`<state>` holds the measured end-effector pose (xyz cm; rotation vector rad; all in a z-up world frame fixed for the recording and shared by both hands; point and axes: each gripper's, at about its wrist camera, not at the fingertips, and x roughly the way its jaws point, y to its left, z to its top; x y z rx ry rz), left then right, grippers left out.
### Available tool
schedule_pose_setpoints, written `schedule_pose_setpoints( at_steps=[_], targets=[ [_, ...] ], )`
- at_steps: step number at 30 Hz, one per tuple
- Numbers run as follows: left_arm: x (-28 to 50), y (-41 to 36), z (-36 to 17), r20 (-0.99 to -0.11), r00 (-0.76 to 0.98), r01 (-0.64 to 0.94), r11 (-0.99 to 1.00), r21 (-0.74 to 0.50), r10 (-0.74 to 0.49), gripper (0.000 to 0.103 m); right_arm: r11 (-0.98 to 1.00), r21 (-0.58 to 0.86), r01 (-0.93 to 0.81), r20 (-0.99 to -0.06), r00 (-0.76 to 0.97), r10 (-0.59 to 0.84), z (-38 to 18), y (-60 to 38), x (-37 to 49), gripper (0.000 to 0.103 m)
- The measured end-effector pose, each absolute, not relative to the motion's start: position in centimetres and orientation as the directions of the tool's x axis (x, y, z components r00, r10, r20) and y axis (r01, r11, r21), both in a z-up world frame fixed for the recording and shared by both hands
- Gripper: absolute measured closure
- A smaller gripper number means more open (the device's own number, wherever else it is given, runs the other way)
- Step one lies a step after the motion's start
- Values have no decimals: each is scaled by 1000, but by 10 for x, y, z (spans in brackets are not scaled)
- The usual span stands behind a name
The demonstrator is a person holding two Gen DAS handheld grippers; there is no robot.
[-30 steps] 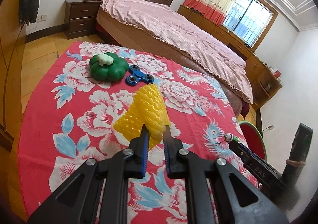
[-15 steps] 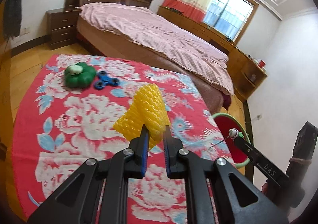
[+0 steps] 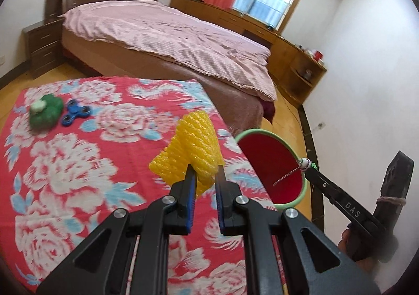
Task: Collect trash
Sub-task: 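Carry the yellow sponge and green keychain with both tools over the bin, then open both tools to drop the sponge and keychain into the bin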
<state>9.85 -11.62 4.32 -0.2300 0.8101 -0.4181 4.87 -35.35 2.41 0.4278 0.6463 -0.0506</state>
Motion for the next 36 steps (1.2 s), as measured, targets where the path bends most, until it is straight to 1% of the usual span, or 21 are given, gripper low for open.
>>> schedule_pose_setpoints(
  at_steps=[8, 14, 27, 29, 31, 32, 34, 36],
  targets=[
    [120, -176, 38, -677, 547, 374, 867, -328, -492, 90, 892, 373, 255, -627, 778, 40, 6, -398, 56, 67],
    [140, -223, 26, -693, 487, 446, 834, -326, -532, 90, 875, 384, 294, -655, 755, 34, -13, -425, 71, 67],
    [177, -292, -19, -750, 369, 505, 796, -334, -549, 90, 859, 364, 361, -683, 730, -17, -46, -465, 87, 66],
    [179, -297, -22, -759, 350, 507, 792, -339, -549, 84, 853, 373, 365, -682, 731, -14, -48, -469, 87, 64],
    [179, -299, -25, -760, 344, 509, 790, -343, -551, 73, 848, 379, 371, -680, 733, -16, -49, -473, 86, 62],
    [179, -300, -25, -760, 346, 509, 791, -341, -550, 70, 847, 378, 374, -680, 733, -21, -50, -474, 86, 60],
    [179, -301, -26, -761, 350, 508, 793, -336, -546, 61, 846, 378, 377, -679, 734, -24, -50, -475, 86, 58],
    [178, -299, -26, -763, 352, 504, 796, -334, -543, 60, 843, 385, 375, -678, 735, -18, -51, -475, 85, 55]
  ],
)
